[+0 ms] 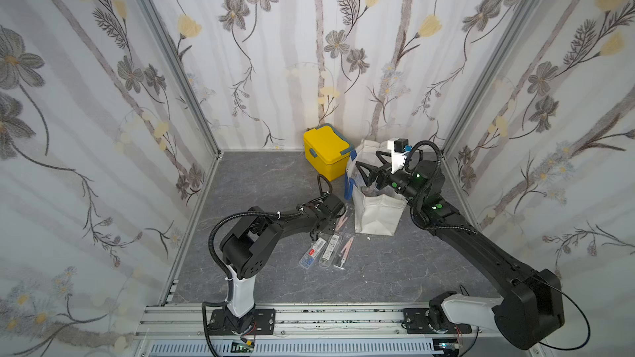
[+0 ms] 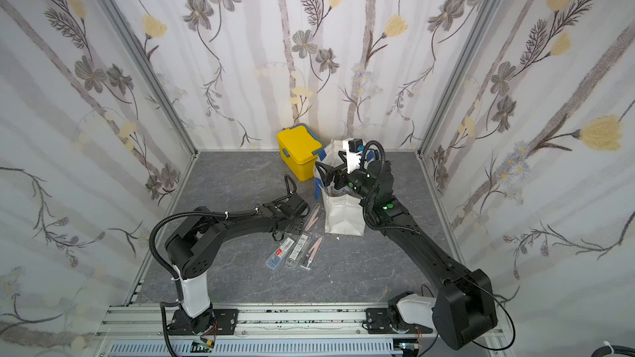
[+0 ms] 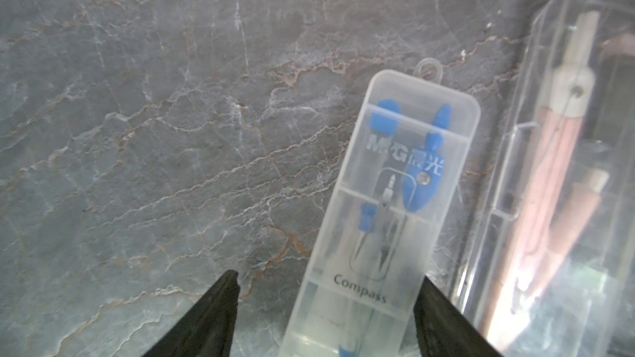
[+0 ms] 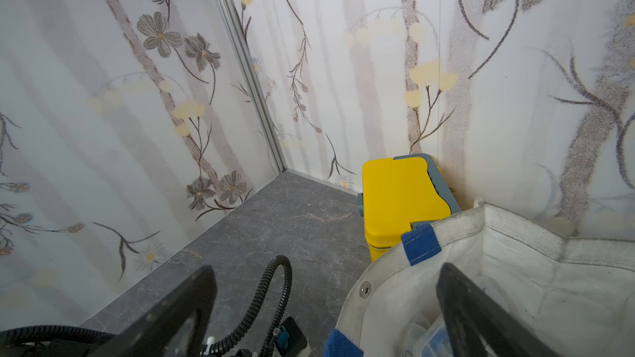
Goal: Put the compass set into the canvas bag
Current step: Pick up the compass set at the center of the board.
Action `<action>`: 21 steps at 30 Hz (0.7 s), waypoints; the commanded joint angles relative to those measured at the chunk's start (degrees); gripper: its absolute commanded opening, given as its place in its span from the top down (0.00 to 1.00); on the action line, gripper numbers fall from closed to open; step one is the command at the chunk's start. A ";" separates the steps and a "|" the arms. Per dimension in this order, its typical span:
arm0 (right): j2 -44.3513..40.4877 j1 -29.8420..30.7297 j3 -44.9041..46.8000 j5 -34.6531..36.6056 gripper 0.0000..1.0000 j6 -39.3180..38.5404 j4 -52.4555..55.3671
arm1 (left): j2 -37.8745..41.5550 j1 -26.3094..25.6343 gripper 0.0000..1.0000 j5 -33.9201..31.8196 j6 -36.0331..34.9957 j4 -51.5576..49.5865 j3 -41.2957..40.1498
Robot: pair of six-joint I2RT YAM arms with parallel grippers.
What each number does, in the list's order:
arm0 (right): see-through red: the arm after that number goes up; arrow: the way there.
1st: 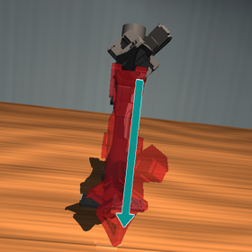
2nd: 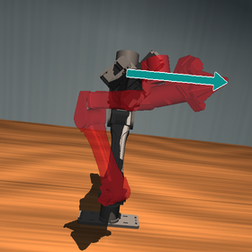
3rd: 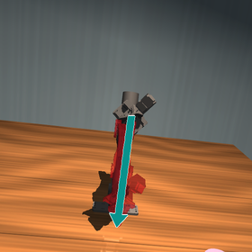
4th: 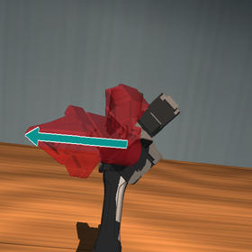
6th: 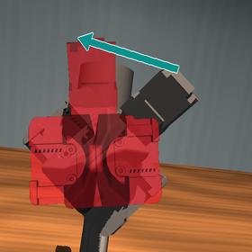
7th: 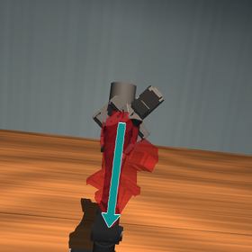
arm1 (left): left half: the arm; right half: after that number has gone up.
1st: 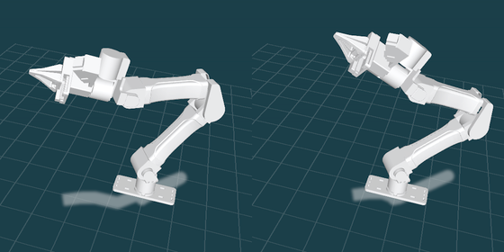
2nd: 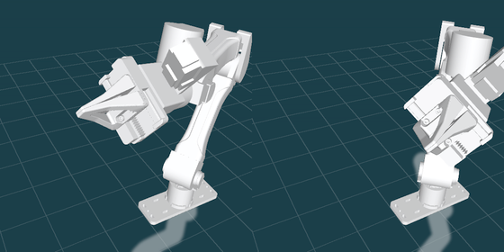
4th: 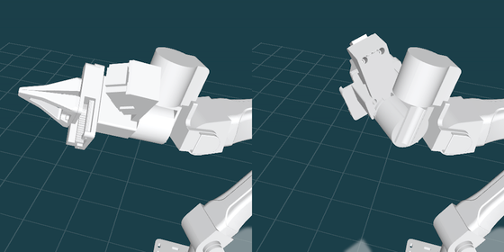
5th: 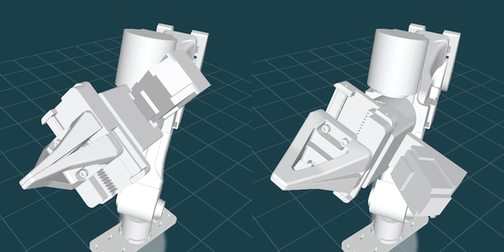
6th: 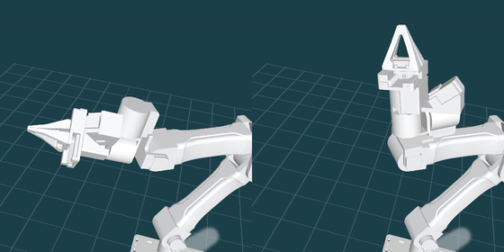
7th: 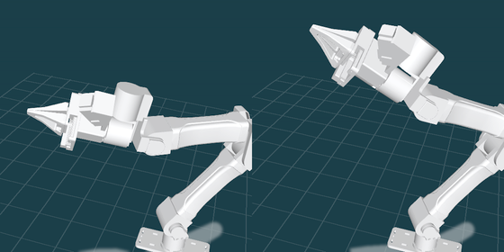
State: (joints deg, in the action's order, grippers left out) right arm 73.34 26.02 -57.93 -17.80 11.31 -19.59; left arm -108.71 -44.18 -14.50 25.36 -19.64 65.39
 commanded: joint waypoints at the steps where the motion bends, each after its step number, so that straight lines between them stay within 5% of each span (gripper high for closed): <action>1: 1.13 2.39 -2.39 6.16 0.01 -5.85 5.31 | 0.63 0.63 0.27 -0.27 0.33 -2.42 -2.02; 21: 4.97 4.83 -5.88 3.40 0.00 -4.09 5.01 | 5.45 4.44 0.36 6.68 2.03 7.07 -9.85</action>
State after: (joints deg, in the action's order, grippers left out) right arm 78.30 30.74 -63.18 -13.04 6.63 -13.72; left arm -102.59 -39.90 -10.13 26.15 -11.31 55.81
